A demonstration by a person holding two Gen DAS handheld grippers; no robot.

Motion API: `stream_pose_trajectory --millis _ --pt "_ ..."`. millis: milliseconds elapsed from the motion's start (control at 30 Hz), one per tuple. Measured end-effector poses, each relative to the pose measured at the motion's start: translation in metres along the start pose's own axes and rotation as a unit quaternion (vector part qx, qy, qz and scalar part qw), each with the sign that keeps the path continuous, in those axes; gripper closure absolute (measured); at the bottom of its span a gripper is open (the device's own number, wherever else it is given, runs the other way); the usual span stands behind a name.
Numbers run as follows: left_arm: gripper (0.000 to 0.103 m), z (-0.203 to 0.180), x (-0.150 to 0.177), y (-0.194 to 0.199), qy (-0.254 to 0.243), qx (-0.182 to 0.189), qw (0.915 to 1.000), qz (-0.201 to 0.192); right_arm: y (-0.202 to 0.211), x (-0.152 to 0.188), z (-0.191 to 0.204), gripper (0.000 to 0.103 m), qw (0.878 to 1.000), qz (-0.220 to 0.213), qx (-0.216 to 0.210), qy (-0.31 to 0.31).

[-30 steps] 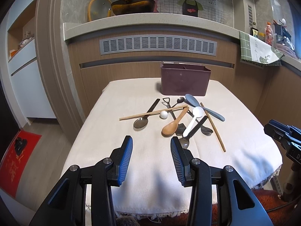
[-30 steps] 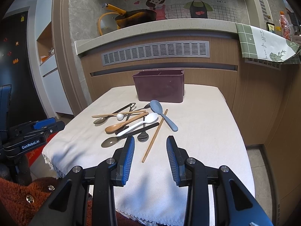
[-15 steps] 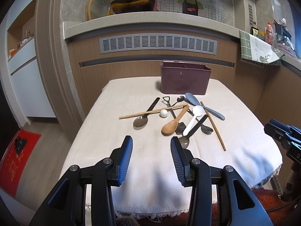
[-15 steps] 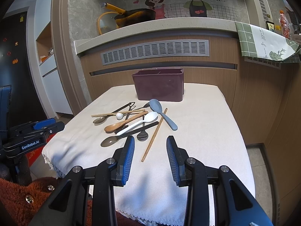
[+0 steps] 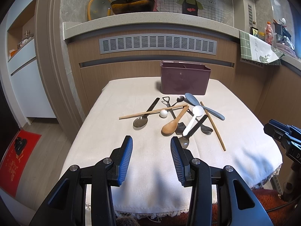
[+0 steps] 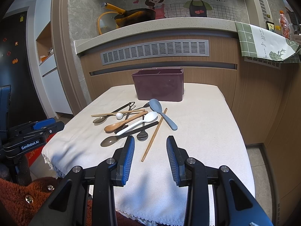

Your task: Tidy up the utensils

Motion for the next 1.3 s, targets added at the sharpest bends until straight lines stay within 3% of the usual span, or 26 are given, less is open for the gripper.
stream_pose_trajectory --millis 400,633,733,1133,1300 --pt "0.060 -0.001 0.000 0.001 -0.001 0.003 1.0000 0.003 -0.001 0.000 0.000 0.069 1.000 0.003 -0.002 0.002" --pt "0.060 -0.010 -0.008 -0.006 -0.024 0.057 0.9980 0.008 -0.014 -0.008 -0.005 0.070 1.000 0.021 -0.006 0.018" --pt "0.060 -0.010 -0.016 -0.013 -0.031 0.061 0.9976 -0.005 -0.024 -0.013 -0.012 0.069 0.999 0.027 0.004 0.028" --pt "0.060 0.016 -0.038 -0.093 0.043 0.093 0.9939 0.039 -0.095 -0.038 -0.020 0.070 0.993 0.093 -0.038 0.058" --pt "0.060 0.013 -0.036 -0.124 0.029 0.091 0.9935 0.063 -0.128 -0.040 -0.025 0.070 0.991 0.114 -0.044 0.063"
Point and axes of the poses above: each gripper's, at about its wrist camera, not at the fingertips, and y roughly against the way its jaws point, z to its left, x to its underside, the point moved 5 cm from there along -y, roughly the way its jaws point, and after that the axes turned 4 degrees about -x, right-handed, at the moved point
